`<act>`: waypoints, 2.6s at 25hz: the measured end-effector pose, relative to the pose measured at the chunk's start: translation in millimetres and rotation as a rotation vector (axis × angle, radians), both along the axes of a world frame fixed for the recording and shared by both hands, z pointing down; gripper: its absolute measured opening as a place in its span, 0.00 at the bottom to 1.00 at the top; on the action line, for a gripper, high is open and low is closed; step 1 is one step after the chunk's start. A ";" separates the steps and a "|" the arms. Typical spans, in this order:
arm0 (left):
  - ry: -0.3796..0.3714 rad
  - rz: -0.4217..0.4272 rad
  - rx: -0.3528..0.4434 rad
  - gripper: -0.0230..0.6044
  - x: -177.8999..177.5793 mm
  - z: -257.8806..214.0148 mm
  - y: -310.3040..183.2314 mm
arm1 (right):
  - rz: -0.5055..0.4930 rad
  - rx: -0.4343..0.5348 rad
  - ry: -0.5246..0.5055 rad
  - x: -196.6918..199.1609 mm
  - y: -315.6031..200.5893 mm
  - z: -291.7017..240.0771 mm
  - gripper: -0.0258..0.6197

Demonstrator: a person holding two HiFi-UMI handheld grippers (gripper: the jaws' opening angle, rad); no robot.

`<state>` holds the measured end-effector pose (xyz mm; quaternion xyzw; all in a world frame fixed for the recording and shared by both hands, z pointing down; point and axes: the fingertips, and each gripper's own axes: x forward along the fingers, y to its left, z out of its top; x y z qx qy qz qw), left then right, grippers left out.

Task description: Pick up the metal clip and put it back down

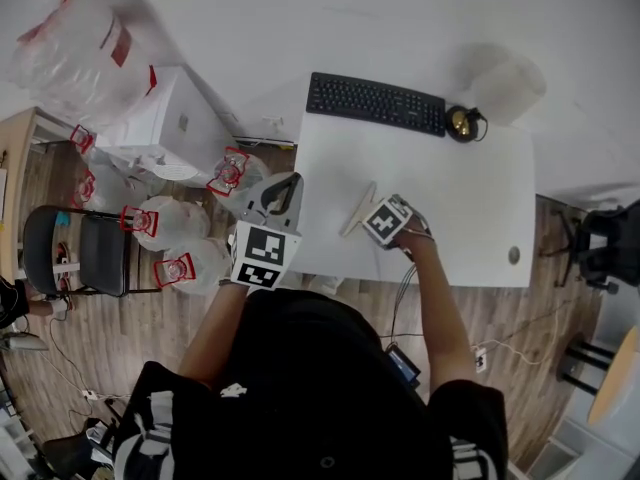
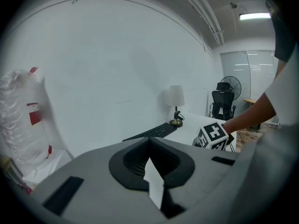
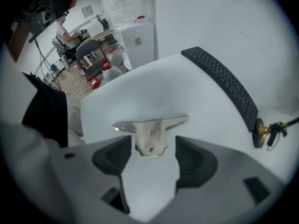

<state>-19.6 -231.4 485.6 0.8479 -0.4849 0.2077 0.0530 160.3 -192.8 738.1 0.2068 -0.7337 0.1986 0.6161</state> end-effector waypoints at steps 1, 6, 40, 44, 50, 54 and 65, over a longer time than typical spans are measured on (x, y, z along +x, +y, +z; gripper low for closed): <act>0.001 0.004 0.005 0.07 1.6 -1.7 -0.5 | 0.012 0.009 -0.005 1.7 -0.4 -6.0 0.48; 0.005 0.036 0.025 0.07 10.8 -11.2 -5.4 | 0.186 0.062 -0.122 4.9 -10.7 -47.4 0.48; 0.137 0.177 0.222 0.07 49.1 -129.1 -45.2 | 0.639 1.118 -0.665 31.0 -60.9 -394.3 0.09; 0.126 0.167 0.232 0.07 47.0 -131.3 -47.7 | 0.629 1.144 -0.658 31.0 -60.2 -400.7 0.09; 0.135 0.170 0.246 0.07 49.1 -137.5 -47.5 | 0.641 1.143 -0.654 33.1 -63.2 -397.6 0.09; 0.139 0.171 0.252 0.07 49.6 -139.7 -48.1 | 0.632 1.144 -0.647 30.6 -65.8 -396.6 0.09; 0.142 0.173 0.260 0.07 50.7 -143.8 -49.3 | 0.625 1.134 -0.636 27.6 -69.4 -391.5 0.09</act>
